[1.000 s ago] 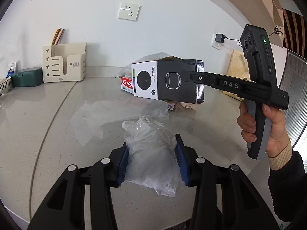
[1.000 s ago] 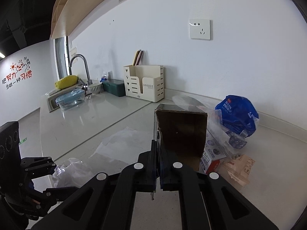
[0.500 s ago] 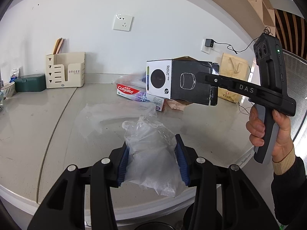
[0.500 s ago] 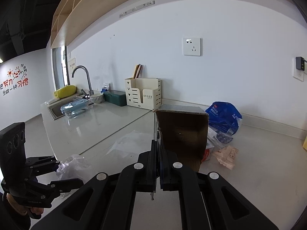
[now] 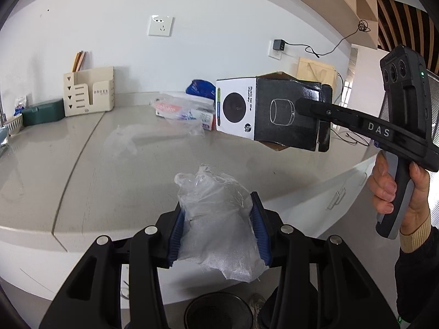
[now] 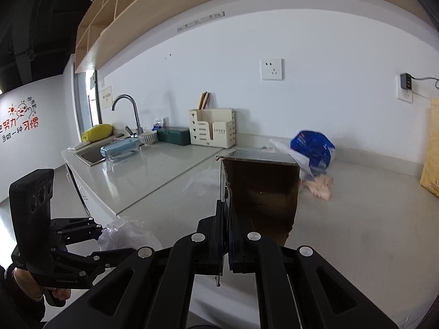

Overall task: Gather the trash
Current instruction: 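Carry the plastic bag and black box down toward the wastebasket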

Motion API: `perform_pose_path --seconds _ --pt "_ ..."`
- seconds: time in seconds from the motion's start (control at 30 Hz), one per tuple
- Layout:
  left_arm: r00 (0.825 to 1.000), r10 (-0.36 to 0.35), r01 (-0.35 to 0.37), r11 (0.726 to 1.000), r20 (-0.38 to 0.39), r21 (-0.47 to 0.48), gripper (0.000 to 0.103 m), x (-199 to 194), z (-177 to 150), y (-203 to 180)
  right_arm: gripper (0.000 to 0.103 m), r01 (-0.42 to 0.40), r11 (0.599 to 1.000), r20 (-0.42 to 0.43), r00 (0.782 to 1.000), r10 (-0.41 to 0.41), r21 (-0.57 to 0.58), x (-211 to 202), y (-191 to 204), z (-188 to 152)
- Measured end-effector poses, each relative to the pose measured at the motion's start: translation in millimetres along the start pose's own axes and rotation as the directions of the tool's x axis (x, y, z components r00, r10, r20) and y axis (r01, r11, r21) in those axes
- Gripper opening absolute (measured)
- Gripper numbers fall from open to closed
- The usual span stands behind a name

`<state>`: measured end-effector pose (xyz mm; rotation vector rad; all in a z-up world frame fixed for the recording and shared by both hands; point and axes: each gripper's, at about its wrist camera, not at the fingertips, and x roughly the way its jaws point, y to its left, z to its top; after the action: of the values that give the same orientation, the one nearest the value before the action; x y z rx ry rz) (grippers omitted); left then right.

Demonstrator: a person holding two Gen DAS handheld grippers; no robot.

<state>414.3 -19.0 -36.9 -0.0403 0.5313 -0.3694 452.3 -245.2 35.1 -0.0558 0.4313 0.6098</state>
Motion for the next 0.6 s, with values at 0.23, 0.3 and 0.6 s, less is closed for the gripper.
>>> perform_pose_path --seconds 0.23,0.3,0.6 --pt "1.0 -0.023 0.023 1.0 -0.02 0.018 0.045 -27.8 -30.3 -12.0 0.007 -0.017 1.0 -0.034 0.999 0.017 -0.007 -40.4 32.3 -42.1" --pt "0.999 -0.026 0.026 1.0 -0.028 0.011 0.045 -31.7 -39.3 -13.7 0.007 -0.025 1.0 -0.04 0.999 0.025 -0.004 -49.2 37.8 -51.7" --pt "0.99 -0.036 0.032 0.999 -0.139 -0.032 0.045 -25.5 -95.5 -27.3 0.007 -0.083 0.994 -0.106 0.99 0.09 0.071 -72.4 43.3 -108.7"
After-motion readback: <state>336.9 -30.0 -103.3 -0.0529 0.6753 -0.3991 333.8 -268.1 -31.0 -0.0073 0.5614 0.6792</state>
